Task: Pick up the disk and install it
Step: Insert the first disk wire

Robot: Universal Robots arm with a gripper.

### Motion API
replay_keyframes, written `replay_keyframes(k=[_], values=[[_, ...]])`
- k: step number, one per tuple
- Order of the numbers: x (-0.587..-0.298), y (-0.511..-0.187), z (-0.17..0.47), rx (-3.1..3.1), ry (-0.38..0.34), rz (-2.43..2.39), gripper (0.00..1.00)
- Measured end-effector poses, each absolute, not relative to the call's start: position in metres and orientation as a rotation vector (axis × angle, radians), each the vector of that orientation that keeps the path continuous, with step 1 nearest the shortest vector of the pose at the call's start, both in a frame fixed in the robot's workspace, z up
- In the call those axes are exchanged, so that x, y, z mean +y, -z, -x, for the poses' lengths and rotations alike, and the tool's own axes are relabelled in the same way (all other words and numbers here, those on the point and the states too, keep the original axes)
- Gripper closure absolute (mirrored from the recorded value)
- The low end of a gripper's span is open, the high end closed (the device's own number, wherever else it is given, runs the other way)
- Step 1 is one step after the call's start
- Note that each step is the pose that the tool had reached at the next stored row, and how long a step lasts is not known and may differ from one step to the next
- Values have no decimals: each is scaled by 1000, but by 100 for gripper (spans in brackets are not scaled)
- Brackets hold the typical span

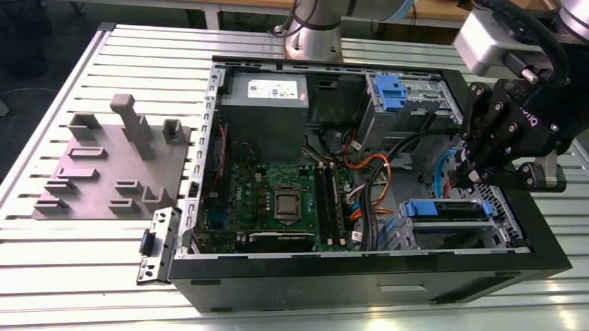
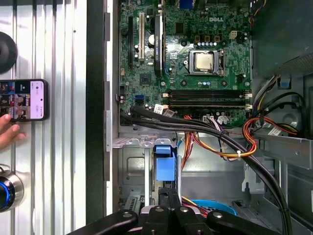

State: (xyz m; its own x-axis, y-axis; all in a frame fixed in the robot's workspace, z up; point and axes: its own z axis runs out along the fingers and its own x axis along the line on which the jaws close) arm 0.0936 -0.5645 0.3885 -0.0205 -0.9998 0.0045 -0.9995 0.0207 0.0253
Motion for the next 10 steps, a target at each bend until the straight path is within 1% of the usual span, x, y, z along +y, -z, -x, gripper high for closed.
replay_keyframes(k=[10], values=[[-564, -391, -94, -2229, 23, -2184, 89]])
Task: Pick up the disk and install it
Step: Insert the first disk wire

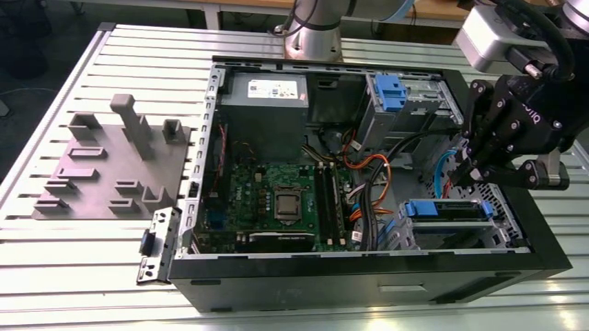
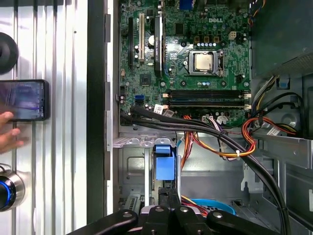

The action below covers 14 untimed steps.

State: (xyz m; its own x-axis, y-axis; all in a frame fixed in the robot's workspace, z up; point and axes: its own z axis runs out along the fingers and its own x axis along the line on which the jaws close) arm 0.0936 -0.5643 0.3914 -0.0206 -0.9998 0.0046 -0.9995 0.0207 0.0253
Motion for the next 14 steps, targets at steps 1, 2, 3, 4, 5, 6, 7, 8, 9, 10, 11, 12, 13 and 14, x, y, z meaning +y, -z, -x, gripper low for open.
replay_keyframes(k=[1, 2, 3, 4, 5, 6, 7, 8, 9, 10, 11, 12, 13, 14], values=[[-564, -391, -94, -2229, 23, -2184, 89], [-564, -393, -94, -2229, 23, -2184, 89], [-564, -394, -94, -2229, 23, -2184, 89], [-564, -394, -94, -2229, 23, -2184, 89], [-564, -394, -94, -2229, 23, -2184, 89], [-564, -394, -94, -2229, 23, -2184, 89], [-564, -394, -94, -2229, 23, -2184, 89], [-564, -394, -94, -2229, 23, -2184, 89], [-564, -394, -94, -2229, 23, -2184, 89], [-564, -395, -94, -2229, 23, -2184, 89], [-564, -395, -94, -2229, 23, -2184, 89], [-564, -395, -94, -2229, 23, -2184, 89], [-564, -395, -94, -2229, 23, -2184, 89], [-564, -395, -94, -2229, 23, -2184, 89]])
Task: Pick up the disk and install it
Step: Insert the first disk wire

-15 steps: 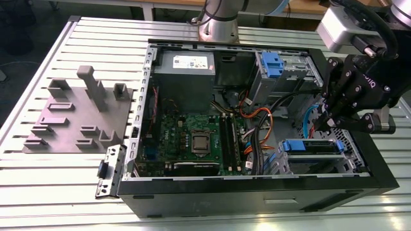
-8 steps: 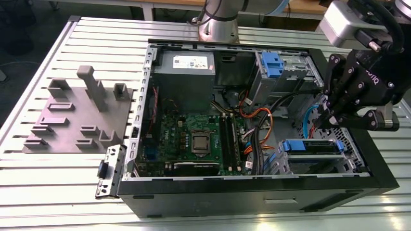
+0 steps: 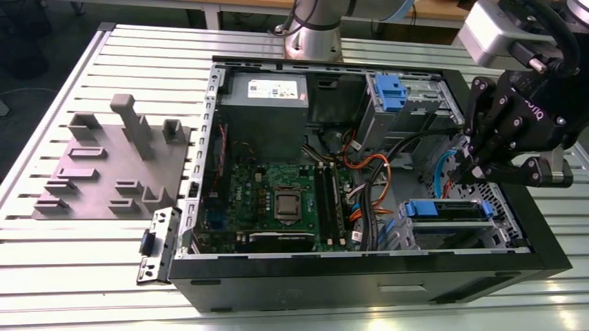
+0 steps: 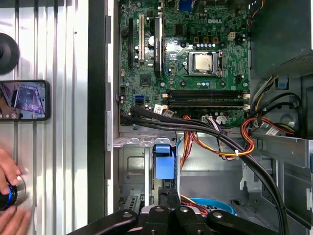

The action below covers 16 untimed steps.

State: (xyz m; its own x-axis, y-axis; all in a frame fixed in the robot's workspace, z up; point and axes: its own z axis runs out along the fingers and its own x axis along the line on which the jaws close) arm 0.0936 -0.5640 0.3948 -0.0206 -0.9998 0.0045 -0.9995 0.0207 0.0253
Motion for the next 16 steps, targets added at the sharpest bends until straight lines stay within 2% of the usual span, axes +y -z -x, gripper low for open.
replay_keyframes(k=[16], values=[[-557, -391, -103, -2229, 24, -2184, 89]])
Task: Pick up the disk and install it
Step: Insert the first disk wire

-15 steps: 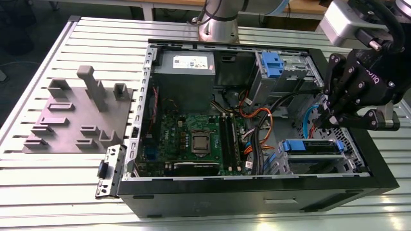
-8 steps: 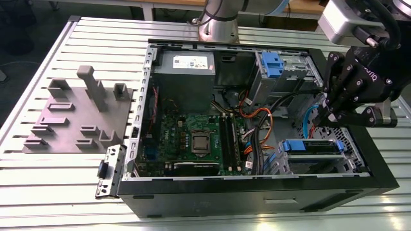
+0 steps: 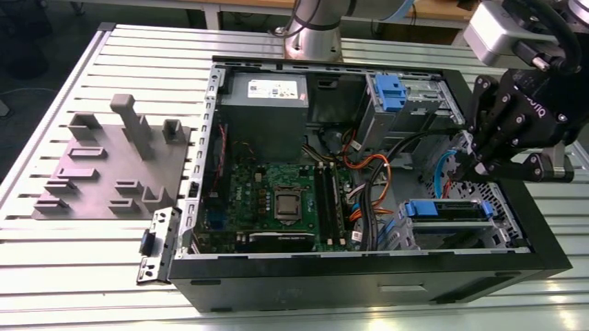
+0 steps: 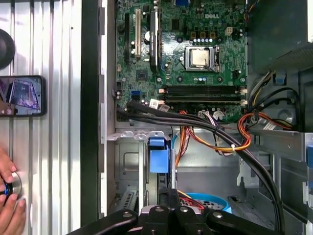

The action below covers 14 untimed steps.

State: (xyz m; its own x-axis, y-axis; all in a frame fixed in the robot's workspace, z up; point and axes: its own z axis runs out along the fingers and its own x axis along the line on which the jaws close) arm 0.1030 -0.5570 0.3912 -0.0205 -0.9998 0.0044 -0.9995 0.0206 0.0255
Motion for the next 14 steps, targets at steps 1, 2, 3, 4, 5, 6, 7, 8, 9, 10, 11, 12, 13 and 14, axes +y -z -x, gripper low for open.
replay_keyframes(k=[1, 2, 3, 4, 5, 6, 7, 8, 9, 10, 11, 12, 13, 14], values=[[-557, -391, -104, -2229, 23, -2184, 89], [-556, -391, -105, -2229, 23, -2184, 89], [-555, -390, -105, -2229, 23, -2184, 89], [-554, -390, -106, -2229, 23, -2183, 89], [-552, -389, -106, -2229, 23, -2184, 89], [-550, -389, -107, -2229, 24, -2184, 89], [-549, -389, -107, -2229, 23, -2183, 89], [-548, -389, -107, -2229, 23, -2183, 89], [-547, -388, -107, -2229, 23, -2184, 89], [-547, -388, -108, -2229, 24, -2184, 89], [-547, -388, -108, -2229, 23, -2184, 89], [-547, -388, -109, -2229, 23, -2184, 89], [-547, -388, -110, -2229, 23, -2184, 89], [-547, -387, -111, -2229, 24, -2184, 89]])
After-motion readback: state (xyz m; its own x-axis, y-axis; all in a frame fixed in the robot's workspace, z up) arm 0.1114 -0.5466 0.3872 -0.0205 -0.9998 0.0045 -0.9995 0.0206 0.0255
